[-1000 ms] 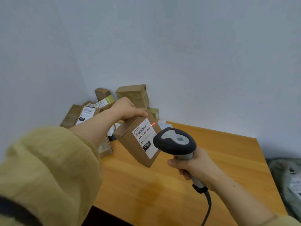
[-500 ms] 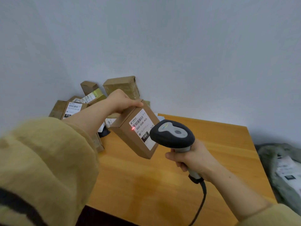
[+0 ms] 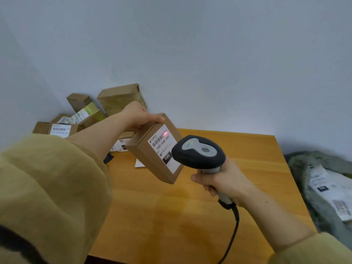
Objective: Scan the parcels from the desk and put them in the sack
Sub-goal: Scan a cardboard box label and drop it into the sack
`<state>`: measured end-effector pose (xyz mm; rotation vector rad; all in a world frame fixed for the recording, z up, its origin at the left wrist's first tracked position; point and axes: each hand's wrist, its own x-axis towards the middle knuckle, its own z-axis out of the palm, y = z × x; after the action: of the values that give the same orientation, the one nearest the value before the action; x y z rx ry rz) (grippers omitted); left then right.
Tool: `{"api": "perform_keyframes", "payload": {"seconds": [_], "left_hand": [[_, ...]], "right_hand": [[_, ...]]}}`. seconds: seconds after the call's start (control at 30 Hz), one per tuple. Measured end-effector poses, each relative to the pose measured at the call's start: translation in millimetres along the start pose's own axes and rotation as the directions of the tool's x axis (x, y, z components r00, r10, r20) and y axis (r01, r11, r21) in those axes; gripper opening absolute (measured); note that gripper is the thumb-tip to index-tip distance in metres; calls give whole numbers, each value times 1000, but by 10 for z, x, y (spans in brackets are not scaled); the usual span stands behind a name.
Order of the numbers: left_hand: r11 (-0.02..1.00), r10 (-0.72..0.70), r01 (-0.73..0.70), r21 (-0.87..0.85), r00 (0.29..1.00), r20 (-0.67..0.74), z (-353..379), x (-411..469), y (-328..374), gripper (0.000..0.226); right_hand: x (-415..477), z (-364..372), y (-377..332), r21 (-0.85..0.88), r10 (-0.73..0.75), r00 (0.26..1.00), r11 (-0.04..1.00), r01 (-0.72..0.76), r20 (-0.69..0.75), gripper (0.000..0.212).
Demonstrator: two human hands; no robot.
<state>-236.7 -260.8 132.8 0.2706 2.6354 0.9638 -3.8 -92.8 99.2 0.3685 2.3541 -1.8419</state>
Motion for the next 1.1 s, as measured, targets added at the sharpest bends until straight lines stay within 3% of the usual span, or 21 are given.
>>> {"api": "perform_keyframes", "payload": {"seconds": [0.13,0.23,0.37,0.47,0.53,0.63,0.73,0.9,1.03,1.1], "left_hand": [[998,9,-4,-55,996,91,125,146,115,50],[983,-25,57,-174,983,180,334,191,271,49],[963,27,71,-261,934,355,894,150,536,56],[951,77,72,-301,887,456,1469,-55,826,72],[945,111,68,-321,855,506,1903,-258,1064,59],[945,145,50,-322,820,554,2578,-596,1494,41],[950,132,69,-304,793,594,3266,-929,1925,37],[990,57,60,-131,668,742,4215,-1429,2508,28],[989,92,24,-148,682,726,4797,-1591,2912,23],[982,124,18,-189,695,709,5119,-1595,3106,41]], "right_hand": [[11,-63,104,153,45,996,988,-33,-80,11],[-10,-213,267,419,159,963,906,-55,-218,21],[-212,-674,784,679,406,799,734,3,-443,40],[-609,-1029,1165,773,511,731,633,37,-453,47],[-921,-1249,1348,813,536,725,579,57,-433,57],[-1393,-1644,1656,830,543,712,549,99,-445,54],[-1870,-2120,2045,821,585,644,559,121,-493,48],[-2536,-2825,2679,834,649,556,526,165,-519,34],[-2786,-3321,3108,863,699,522,475,173,-490,18],[-2851,-3580,3345,868,739,462,462,182,-491,23]]}}
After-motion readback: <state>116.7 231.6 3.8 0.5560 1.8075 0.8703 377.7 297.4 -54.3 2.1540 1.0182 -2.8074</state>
